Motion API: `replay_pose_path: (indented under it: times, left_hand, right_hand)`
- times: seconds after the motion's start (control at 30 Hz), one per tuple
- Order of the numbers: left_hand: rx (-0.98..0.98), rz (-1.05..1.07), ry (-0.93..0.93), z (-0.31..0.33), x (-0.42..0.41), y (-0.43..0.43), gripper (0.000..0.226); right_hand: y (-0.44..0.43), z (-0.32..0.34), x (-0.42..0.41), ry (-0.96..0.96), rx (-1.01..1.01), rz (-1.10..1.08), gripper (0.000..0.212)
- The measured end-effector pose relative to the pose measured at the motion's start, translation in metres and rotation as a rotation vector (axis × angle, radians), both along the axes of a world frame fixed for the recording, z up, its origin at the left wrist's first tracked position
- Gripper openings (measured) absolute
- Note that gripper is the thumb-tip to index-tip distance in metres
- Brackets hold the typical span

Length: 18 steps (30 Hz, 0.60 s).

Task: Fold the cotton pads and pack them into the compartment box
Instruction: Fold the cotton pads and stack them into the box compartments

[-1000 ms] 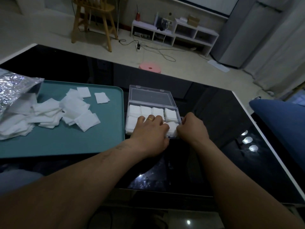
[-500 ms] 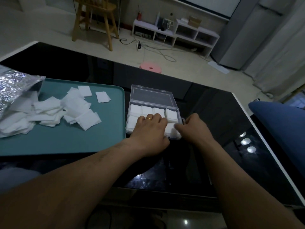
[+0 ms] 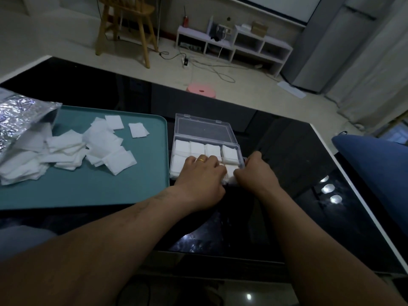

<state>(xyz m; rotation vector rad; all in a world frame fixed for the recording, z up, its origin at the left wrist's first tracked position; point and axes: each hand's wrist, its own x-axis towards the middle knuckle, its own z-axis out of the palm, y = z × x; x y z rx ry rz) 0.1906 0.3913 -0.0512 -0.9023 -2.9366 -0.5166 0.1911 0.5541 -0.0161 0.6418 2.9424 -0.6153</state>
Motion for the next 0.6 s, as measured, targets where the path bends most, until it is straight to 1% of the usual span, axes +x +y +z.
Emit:
replay_pose_path:
  times: [0.03, 0.17, 0.3, 0.4, 0.5, 0.6]
  left_hand:
    - [-0.008, -0.005, 0.007, 0.000, 0.000, -0.001, 0.041]
    - [-0.025, -0.021, 0.028, -0.002, 0.000, 0.000, 0.041]
    - [0.035, 0.033, 0.030, 0.000, -0.001, 0.000, 0.038]
    - [0.038, 0.017, 0.014, 0.002, 0.000, -0.004, 0.039]
    - [0.086, 0.023, 0.016, 0.008, 0.002, -0.015, 0.042]
    - [0.075, 0.038, 0.059, 0.016, 0.004, -0.036, 0.041]
  right_hand:
    - [-0.001, 0.000, 0.000, 0.003, -0.002, -0.003, 0.039]
    - [-0.002, -0.003, -0.001, -0.008, -0.003, 0.014, 0.052]
    - [-0.003, -0.003, -0.003, -0.033, 0.023, 0.014, 0.054]
    - [-0.003, 0.000, -0.002, -0.061, 0.061, 0.022, 0.056]
    - [-0.004, 0.009, -0.001, -0.002, 0.109, -0.010, 0.055]
    - [-0.009, 0.013, 0.001, 0.072, 0.166, -0.015, 0.058]
